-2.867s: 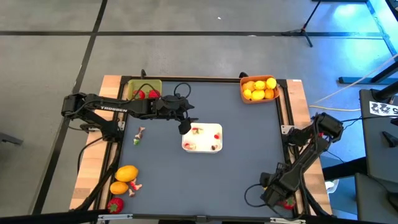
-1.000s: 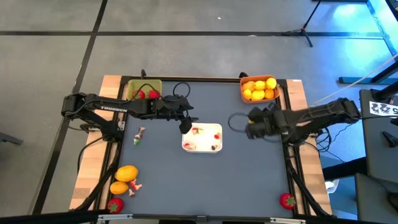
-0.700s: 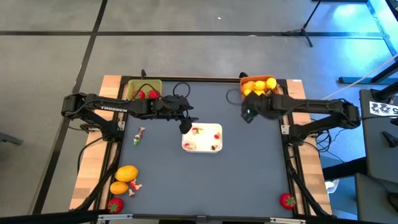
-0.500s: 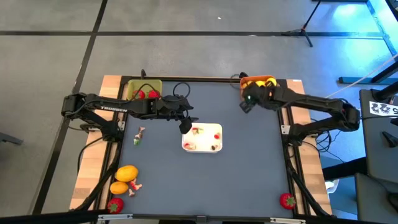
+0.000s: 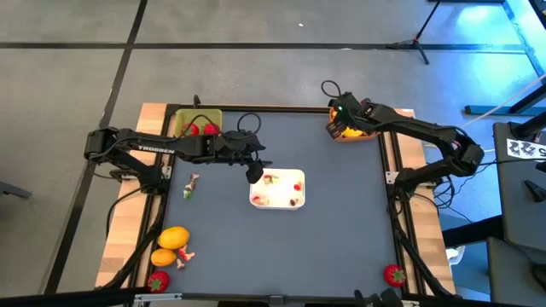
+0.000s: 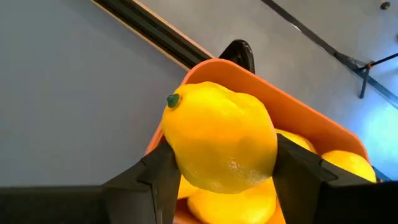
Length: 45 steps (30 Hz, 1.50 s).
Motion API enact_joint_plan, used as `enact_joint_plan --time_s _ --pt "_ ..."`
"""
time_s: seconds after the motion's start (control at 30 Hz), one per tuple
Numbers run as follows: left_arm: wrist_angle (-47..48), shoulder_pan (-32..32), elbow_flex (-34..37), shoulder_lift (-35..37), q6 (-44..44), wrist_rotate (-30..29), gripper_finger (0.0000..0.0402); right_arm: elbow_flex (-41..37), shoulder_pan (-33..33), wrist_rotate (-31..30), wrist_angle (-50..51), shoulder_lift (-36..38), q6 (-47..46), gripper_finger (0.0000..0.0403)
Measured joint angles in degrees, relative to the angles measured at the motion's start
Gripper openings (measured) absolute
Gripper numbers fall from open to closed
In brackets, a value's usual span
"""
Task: Sort produce into baskets
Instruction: Put the yellow lemon into the orange bin
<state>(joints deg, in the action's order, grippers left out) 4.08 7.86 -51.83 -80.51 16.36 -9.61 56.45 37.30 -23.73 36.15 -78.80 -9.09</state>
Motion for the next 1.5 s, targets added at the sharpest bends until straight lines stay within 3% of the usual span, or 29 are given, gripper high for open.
enact_joint_plan --time_s 0.4,0.6,0.87,1.1,1.5 --pt "0.00 -0.01 0.01 0.00 -0.02 -0.02 0.0301 0.00 5.61 2.31 -3.76 -7.00 2.78 0.0200" --pt "0.00 -0.01 0.01 0.00 -0.04 -0.02 0.0301 0.09 5.42 0.39 -4.64 -8.40 3.84 0.0204" --pt "0.00 0.00 0.00 0.00 -0.04 -0.02 0.0301 0.02 5.46 1.48 -4.48 -8.55 4.81 0.0296" --pt "0.00 -0.02 0.00 0.00 -0.04 -0.02 0.0301 0.00 2.28 0.76 -3.53 -7.36 4.88 0.0349" --pt "-0.46 0.00 0.00 0.01 -1.27 -0.02 0.0301 -0.02 -7.14 -3.57 0.35 2.13 3.07 0.0336"
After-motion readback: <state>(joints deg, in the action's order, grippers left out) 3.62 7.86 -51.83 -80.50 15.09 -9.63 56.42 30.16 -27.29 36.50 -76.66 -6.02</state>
